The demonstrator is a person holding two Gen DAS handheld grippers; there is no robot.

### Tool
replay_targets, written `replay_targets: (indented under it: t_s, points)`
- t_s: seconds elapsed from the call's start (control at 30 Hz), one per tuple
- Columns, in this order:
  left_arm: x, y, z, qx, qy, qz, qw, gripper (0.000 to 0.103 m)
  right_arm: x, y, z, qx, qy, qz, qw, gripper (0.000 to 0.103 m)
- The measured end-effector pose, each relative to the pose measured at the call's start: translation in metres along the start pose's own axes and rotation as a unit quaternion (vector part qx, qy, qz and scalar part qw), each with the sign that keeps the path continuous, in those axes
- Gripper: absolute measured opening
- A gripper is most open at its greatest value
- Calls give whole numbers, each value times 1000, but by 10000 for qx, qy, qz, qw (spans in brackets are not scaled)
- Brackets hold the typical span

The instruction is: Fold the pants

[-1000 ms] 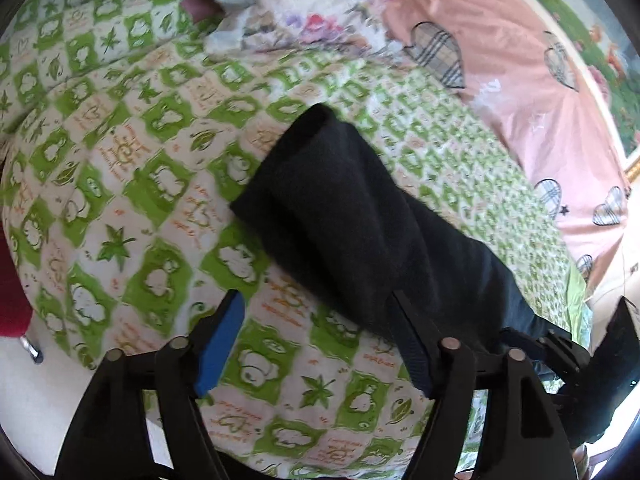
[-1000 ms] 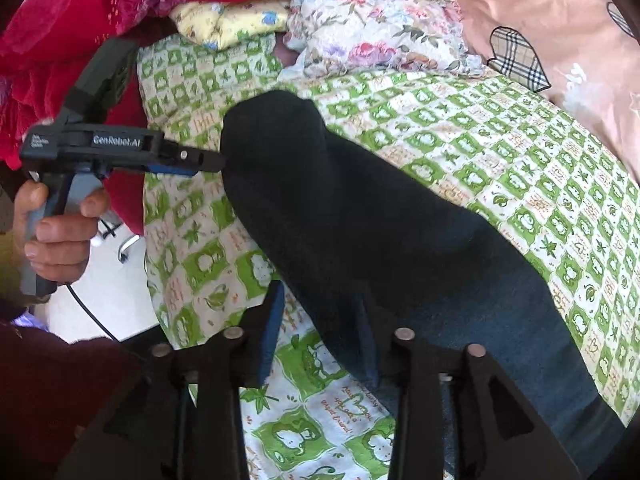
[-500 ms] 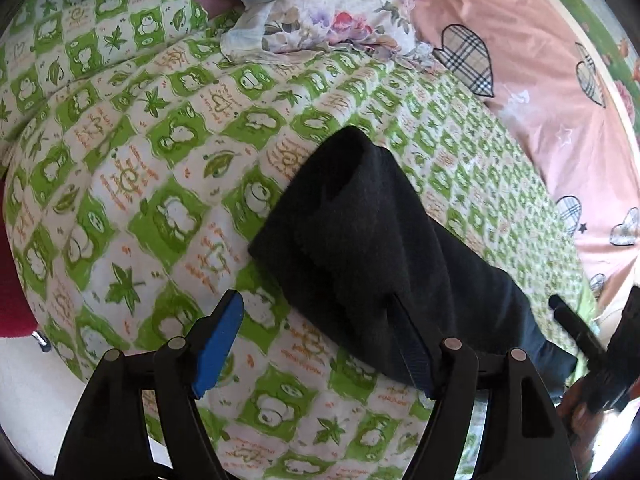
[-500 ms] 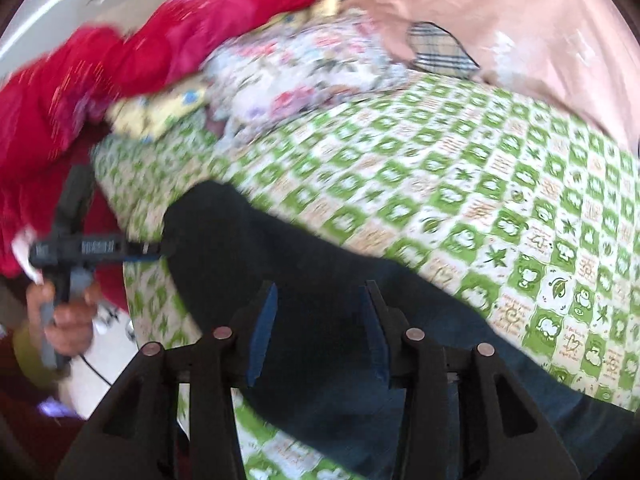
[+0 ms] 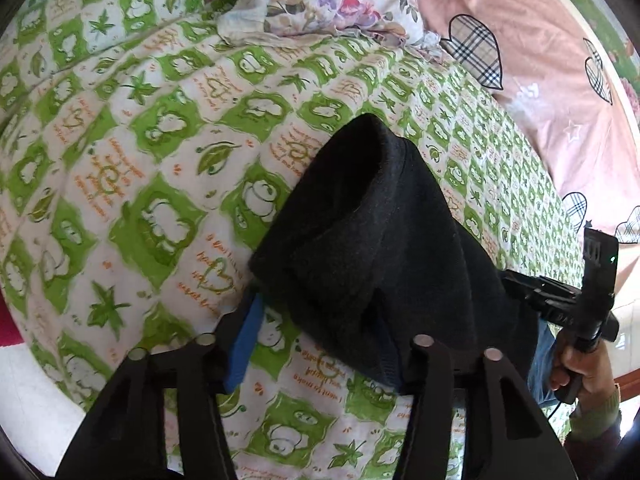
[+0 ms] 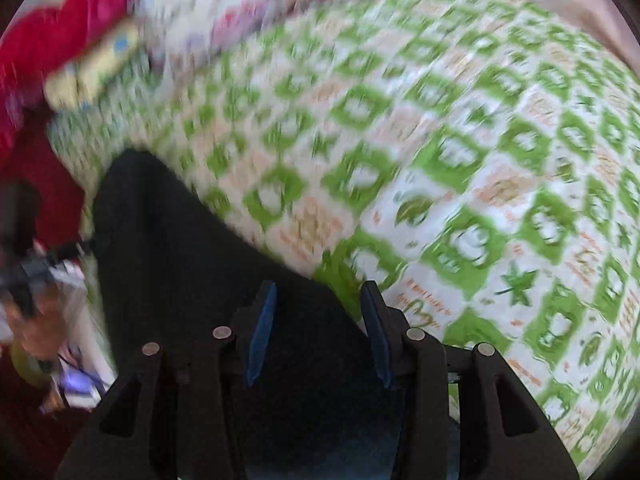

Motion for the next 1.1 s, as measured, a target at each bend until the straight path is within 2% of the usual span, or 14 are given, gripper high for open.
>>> replay_targets:
  t_s: [0.07,0.1,0.23,0.3,0.43,0.47,0.57,0.7,0.9,0.97,1.03,1.1]
  points:
    - [3,-6,-2,-10,-34,-18,10000,43,0,1,0,1,10,-78,10000,37]
    - [5,-9,-3,10,-86,-64,9999,39,-1,2,0,-7,-10,-169,9999,27]
    - [21,-6,-3,171,-467,-114,9987,24,-14,14,2,171,259,177,9994,16]
    - [27,10,-2,444,-603,124,9971,19,-18,24,2,406,290,348,9981,14]
    - [39,51,-1,1067,-798,724,9884,18,-20,53,6,1130,157,897,9894,12]
    - [43,59,-1,1184,-911,826,9853,18,-21,58,6,1295,132,1043,9860,12]
    - [51,70,-1,1339,-1167,894,9800,18,-20,64,7,1626,-149,1097,9805,12]
    - [35,48,-8,1130,-985,704,9862,18,-16,48,7,1702,-472,1092,9782,11]
    - [12,3,-9,736,-1042,49,9918,21,-12,18,11,1520,-765,1033,9800,13]
    - [10,2,-6,688,-1039,-37,9922,27,-9,21,12,1507,-905,954,9798,17]
    - [12,9,-5,751,-1097,-121,9911,34,-6,32,17,1563,-1009,1096,9764,33]
    - [16,21,-6,905,-1183,-254,9885,41,-2,49,24,1685,-1127,1092,9731,37]
Point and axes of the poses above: each gripper's, at about its wrist camera, not at the fingertips, and y roughly against the way its jaws point, x to its right, z to its underside, the point moved 2 cm from there along -y, roughly the way its jaws point, and after that the axes turned 12 degrees about z, right-handed, at the moved point
